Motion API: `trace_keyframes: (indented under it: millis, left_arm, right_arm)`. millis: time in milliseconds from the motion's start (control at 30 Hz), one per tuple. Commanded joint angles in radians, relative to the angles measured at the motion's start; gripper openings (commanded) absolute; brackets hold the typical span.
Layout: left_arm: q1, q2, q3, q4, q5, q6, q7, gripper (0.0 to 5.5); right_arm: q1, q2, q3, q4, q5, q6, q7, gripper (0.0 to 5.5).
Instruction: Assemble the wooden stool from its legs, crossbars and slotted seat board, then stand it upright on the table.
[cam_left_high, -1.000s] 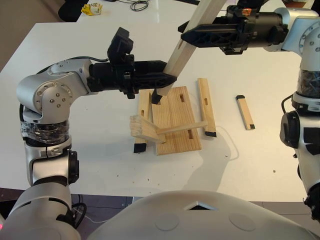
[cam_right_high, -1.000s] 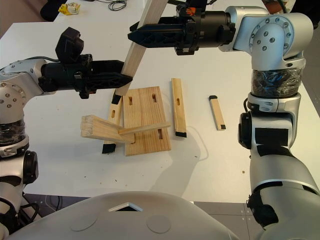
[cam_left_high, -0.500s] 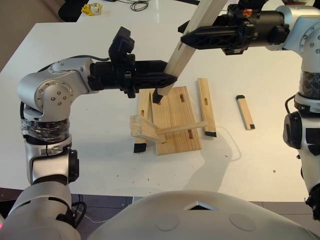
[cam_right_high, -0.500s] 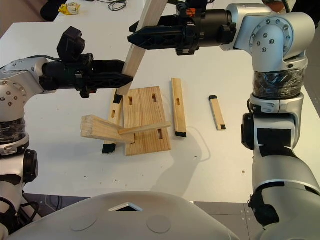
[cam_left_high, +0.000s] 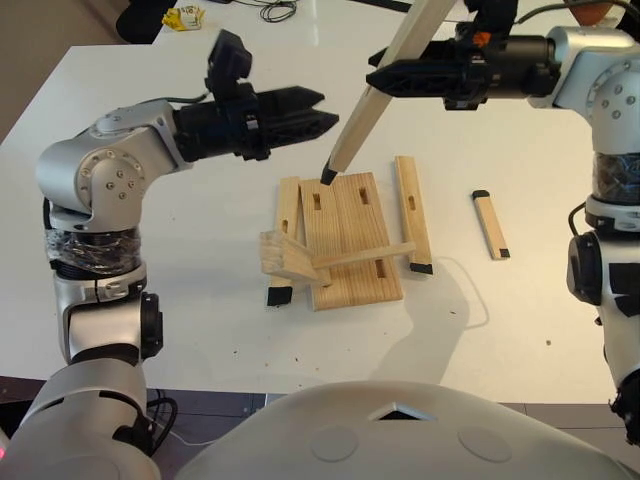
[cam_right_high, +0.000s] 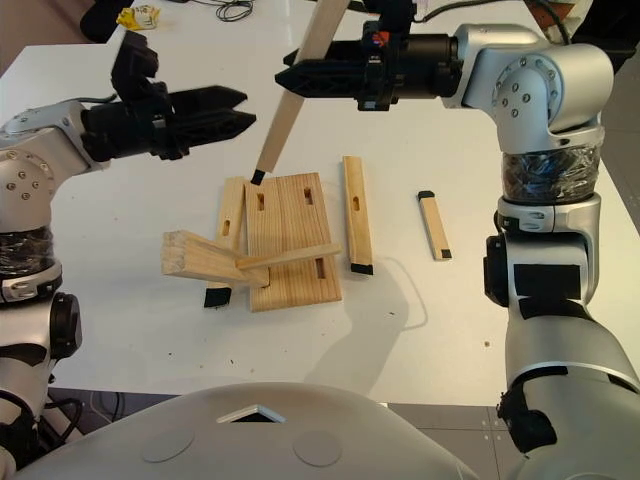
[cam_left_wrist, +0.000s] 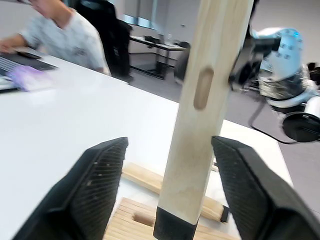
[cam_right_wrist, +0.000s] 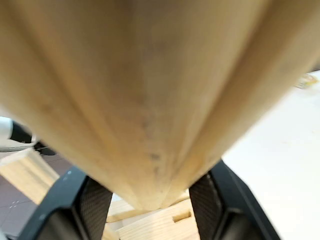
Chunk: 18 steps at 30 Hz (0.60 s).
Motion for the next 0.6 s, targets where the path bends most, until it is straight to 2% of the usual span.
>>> trace_keyframes:
  millis: [33, 167, 300, 467, 600]
  left_arm:
    - [0.041, 0.070, 0.047, -0.069, -0.090, 0.052, -0.095, 3.54]
    - [0.213, 0.233, 0.076, -0.147, -0.018, -0.034, -0.229, 3.54]
    - [0.516, 0.382, 0.144, -0.184, 0.180, -0.278, -0.359, 3.54]
    - [0.823, 0.382, 0.186, -0.353, 0.292, -0.434, -0.376, 3.54]
    - [0.976, 0.305, 0.098, -0.544, 0.297, -0.428, -0.277, 3.54]
  right_arm:
    - [-0.003, 0.005, -0.029, 0.006, -0.024, -0.026, -0.029, 2.02]
    - [0.017, -0.038, -0.051, -0.013, -0.041, -0.042, -0.024, 2.02]
    - [0.062, -0.162, -0.106, -0.026, -0.051, -0.048, 0.015, 2.02]
    - [0.116, -0.275, -0.170, -0.015, -0.067, -0.065, 0.045, 2.02]
    - [0.130, -0.306, -0.177, -0.023, -0.062, -0.066, 0.070, 2.02]
